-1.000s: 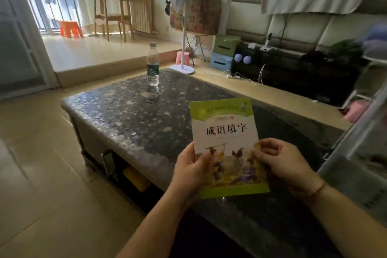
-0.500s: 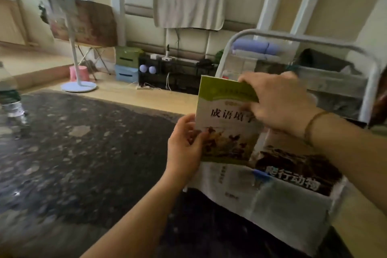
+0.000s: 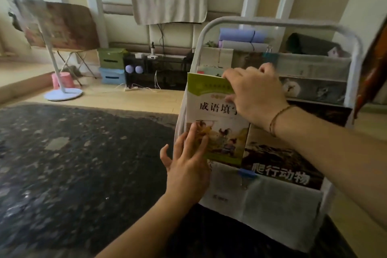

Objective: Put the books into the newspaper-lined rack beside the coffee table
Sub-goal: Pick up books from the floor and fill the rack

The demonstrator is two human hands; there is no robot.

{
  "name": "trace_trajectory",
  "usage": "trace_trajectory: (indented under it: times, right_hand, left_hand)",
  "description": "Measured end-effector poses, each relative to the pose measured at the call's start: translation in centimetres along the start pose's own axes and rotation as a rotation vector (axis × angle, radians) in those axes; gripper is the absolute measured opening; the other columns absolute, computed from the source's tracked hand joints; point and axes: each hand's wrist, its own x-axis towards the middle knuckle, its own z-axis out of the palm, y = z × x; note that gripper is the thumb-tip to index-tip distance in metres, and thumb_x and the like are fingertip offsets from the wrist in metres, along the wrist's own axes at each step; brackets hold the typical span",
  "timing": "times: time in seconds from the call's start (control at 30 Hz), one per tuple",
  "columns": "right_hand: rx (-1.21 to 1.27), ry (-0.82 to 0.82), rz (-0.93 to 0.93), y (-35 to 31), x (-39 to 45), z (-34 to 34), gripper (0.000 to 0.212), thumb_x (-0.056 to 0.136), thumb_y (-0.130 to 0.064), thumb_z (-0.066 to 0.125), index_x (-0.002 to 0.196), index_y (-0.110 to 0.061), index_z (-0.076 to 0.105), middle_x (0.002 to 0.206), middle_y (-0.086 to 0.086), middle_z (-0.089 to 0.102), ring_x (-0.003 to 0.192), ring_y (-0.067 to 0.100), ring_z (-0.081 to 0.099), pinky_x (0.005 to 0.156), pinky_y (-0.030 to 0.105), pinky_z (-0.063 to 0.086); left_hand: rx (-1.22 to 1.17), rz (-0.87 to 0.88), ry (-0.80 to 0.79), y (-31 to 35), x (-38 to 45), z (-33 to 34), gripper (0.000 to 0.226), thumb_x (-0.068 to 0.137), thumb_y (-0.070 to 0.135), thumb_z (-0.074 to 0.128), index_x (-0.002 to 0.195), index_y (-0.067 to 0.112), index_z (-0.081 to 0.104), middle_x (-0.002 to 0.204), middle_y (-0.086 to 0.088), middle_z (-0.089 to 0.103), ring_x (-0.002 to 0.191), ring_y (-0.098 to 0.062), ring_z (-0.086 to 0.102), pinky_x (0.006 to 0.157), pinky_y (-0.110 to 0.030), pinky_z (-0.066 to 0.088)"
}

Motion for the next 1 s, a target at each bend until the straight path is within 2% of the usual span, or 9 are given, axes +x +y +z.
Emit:
trace_trajectory:
  times: [0.2,0.33,0.43,0.53,0.6,0.67,0.8,0.9,1.0]
  right_hand:
    - [-0.109,-0.076,-0.034,-0.3,-1.5,1.3,0.051,0.086,-0.051,0.061,0.126,-0.021,0.054,0.121,0.001,0.063,0.112,0.026,0.056,0.101,0.049,0.032]
    - [-0.202,-0.160,-0.051,-0.6,-2.8,2.0,0.063,0.085,-0.057,0.058,0.135,-0.020,0.050,0.120,0.001,0.066,0.114,0.028,0.058,0.110,0.062,0.017]
    - [-0.299,-0.233,-0.051,-0.9,-3.3,2.2,0.070,0.086,-0.061,0.052,0.142,-0.018,0.044,0.127,0.002,0.063,0.124,0.032,0.049,0.109,0.069,0.000]
    - [-0.371,-0.270,-0.069,-1.1,-3.2,1.9,0.070,0.088,-0.062,0.046,0.144,-0.019,0.040,0.133,0.001,0.059,0.130,0.033,0.043,0.107,0.070,-0.007]
    - [-0.389,-0.286,-0.082,-1.2,-3.1,1.6,0.070,0.089,-0.060,0.046,0.144,-0.018,0.039,0.133,0.002,0.059,0.131,0.034,0.043,0.109,0.071,-0.006]
    - [-0.383,-0.296,-0.083,-1.3,-3.1,1.4,0.069,0.090,-0.058,0.047,0.144,-0.017,0.037,0.136,0.003,0.057,0.133,0.033,0.042,0.109,0.071,-0.006]
    - [-0.335,-0.282,-0.076,-1.6,-3.4,1.1,0.063,0.094,-0.049,0.046,0.146,-0.014,0.036,0.141,0.004,0.053,0.137,0.032,0.039,0.110,0.071,-0.003]
    - [-0.279,-0.294,-0.053,-2.2,-3.5,1.6,0.057,0.095,-0.040,0.044,0.143,-0.010,0.037,0.139,0.009,0.053,0.133,0.030,0.045,0.112,0.068,-0.005]
    - [-0.276,-0.292,-0.041,-2.7,-3.5,2.4,0.055,0.090,-0.035,0.048,0.136,-0.005,0.043,0.128,0.014,0.060,0.117,0.030,0.057,0.116,0.061,-0.005]
  left_hand:
    - [0.044,-0.002,-0.071,-0.3,-1.7,1.5,0.056,0.094,0.051,0.023,0.146,0.037,0.035,0.164,0.005,0.008,0.147,-0.023,0.015,0.112,-0.055,0.013]
    - [0.101,0.055,-0.082,-1.2,-2.5,1.8,0.051,0.091,0.050,0.035,0.139,0.036,0.043,0.159,0.004,0.022,0.141,-0.022,0.029,0.108,-0.052,0.015]
    - [0.136,0.091,-0.101,-1.6,-2.6,1.3,0.054,0.088,0.050,0.042,0.139,0.035,0.042,0.154,0.005,0.029,0.139,-0.022,0.036,0.109,-0.050,0.017]
    - [-0.029,0.146,-0.027,-1.4,-0.4,-0.4,0.057,0.087,0.045,0.056,0.140,0.033,0.040,0.149,0.005,0.029,0.136,-0.020,0.037,0.110,-0.044,0.026]
    - [-0.108,0.181,0.125,-0.8,2.8,-2.6,0.062,0.087,0.035,0.062,0.143,0.027,0.039,0.153,0.000,0.026,0.139,-0.022,0.030,0.113,-0.042,0.022]
    - [-0.107,0.212,0.211,0.1,6.7,-5.3,0.062,0.091,0.031,0.056,0.148,0.021,0.035,0.159,-0.002,0.022,0.145,-0.023,0.024,0.117,-0.041,0.014]
    - [0.083,0.240,0.020,0.8,11.5,-8.2,0.045,0.098,0.034,0.042,0.141,0.020,0.045,0.148,0.001,0.046,0.141,-0.018,0.036,0.120,-0.048,0.004]
    - [-0.026,0.259,-0.019,0.2,11.0,-7.1,0.045,0.095,0.036,0.036,0.131,0.018,0.054,0.138,-0.001,0.055,0.131,-0.020,0.048,0.119,-0.045,0.025]
    - [-0.179,0.201,0.058,0.2,10.4,-5.9,0.049,0.089,0.035,0.040,0.131,0.014,0.056,0.135,-0.006,0.056,0.124,-0.024,0.052,0.104,-0.046,0.046]
